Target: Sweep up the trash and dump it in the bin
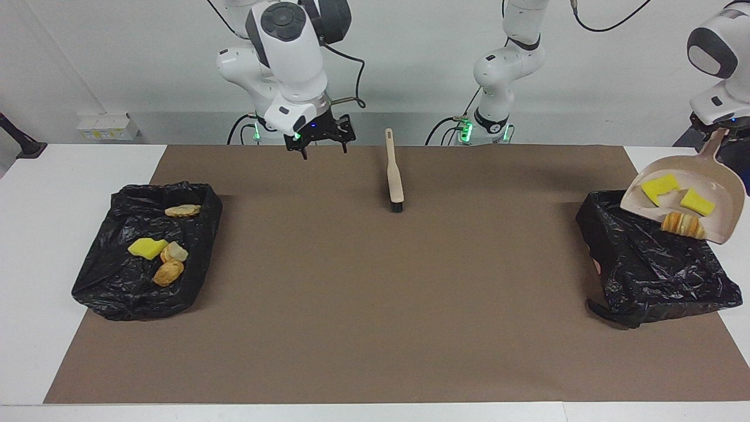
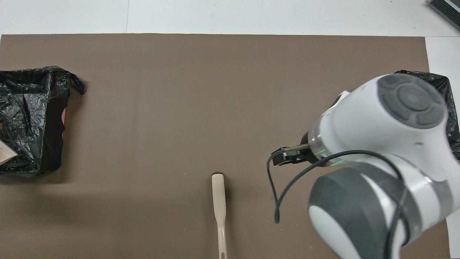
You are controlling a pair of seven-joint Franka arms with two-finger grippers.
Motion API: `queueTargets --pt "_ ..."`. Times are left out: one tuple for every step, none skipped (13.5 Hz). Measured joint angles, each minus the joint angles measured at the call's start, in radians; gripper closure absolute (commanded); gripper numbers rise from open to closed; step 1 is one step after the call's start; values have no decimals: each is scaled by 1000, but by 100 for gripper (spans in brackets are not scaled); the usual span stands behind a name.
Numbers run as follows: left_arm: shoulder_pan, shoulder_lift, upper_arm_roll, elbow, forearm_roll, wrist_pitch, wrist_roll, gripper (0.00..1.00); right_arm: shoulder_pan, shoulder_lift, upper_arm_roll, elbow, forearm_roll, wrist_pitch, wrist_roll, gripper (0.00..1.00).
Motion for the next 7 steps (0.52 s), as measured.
queueTargets --pt "-15 9 -4 4 42 2 1 100 -56 -5 -1 17 -6 -7 -55 0" --pt "-34 12 -6 7 75 2 2 100 -103 -10 -2 26 -21 -12 -112 0" --pt "-55 12 -8 8 102 2 2 100 -142 -13 -3 31 -53 -15 -168 0" --pt "-74 12 -9 10 126 2 2 100 -172 -14 -3 33 -87 -16 -222 0" --pt "-91 12 -9 10 154 2 2 100 -201 -14 -3 35 -112 -19 -275 0" --pt "-105 12 -9 11 179 1 2 100 -232 -14 -2 39 -121 -29 -316 0" --pt "-117 12 -10 11 207 1 2 100 -265 -14 -2 51 -126 -43 -341 0"
